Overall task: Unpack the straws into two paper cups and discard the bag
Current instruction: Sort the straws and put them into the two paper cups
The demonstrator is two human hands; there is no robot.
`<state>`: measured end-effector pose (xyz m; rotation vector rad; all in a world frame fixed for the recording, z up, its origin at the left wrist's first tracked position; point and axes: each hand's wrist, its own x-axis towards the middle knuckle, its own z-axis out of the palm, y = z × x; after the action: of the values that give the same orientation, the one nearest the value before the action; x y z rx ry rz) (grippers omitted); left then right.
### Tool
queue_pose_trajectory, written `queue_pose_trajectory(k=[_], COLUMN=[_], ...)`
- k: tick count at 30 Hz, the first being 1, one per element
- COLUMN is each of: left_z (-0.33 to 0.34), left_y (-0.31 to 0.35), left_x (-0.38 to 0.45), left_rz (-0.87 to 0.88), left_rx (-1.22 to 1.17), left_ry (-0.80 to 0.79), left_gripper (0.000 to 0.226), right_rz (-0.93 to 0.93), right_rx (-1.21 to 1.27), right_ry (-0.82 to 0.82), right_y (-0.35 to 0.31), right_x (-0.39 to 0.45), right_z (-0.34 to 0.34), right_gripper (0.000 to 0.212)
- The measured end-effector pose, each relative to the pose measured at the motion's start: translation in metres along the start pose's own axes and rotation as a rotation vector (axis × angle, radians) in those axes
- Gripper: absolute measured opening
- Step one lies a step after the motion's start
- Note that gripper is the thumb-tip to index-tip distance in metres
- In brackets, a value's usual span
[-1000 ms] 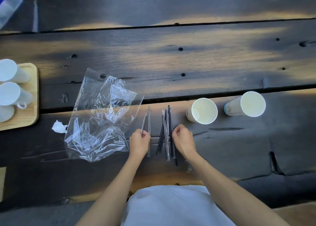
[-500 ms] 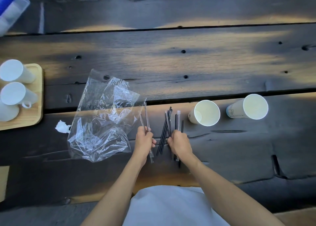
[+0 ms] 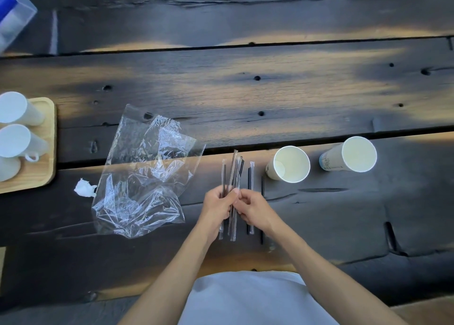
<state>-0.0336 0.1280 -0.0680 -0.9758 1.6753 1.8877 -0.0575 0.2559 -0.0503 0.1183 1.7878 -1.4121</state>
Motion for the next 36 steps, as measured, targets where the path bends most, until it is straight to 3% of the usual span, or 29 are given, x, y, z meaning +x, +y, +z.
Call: queue_pose_trajectory(k=[3,5,10,20,23,27,32,36], left_z=[-0.003,-0.009,-0.022,-0.02,-0.02,-0.02,-0.02,-0.018], left_y=[0.001,0.0,-0.006,-0.02,-0.019,-0.016,-0.014,-0.013], left_x=[0.0,0.003,0.012,0.018,0.019,0.019,0.017,0.013], left_rz=[0.024,0.023,-0.07,-0.111,-0.104,-0.102,-0.107,-0.111], left_rx=[0.035,0.037,-0.19,-0.045,-0.054,-0.08,-0.106,-0.118], left_ry=[0.036,0.087,0.153,0.212,0.196,0.187,0.184,0.176], left_gripper=[0.021,0.024,0.02,0.014,0.013,0.012,0.015,0.016], right_rz=[-0.026,0.03,0.164,0.187,0.21,0.268,0.211,0.223], right_rx=[-0.223,-0.236,-0.445,-0.817,-0.803,-0.688,-0.615,-0.672], right_ry=[0.054,0.119,0.49,0.409,0.385,0.366,0.404,0.392], right_y=[0.004,0.012,0.027,0.02,0.014,0.013,0.017,0.019], right_x=[0.002,0.004,0.007,0.028,0.032,0.036,0.028,0.029], right_z=[0.006,0.007,-0.009,-0.006,-0.002,-0.004,-0.007,0.001], right_gripper=[0.029,0.027,0.008,0.02,0.012,0.021,0.014,0.021])
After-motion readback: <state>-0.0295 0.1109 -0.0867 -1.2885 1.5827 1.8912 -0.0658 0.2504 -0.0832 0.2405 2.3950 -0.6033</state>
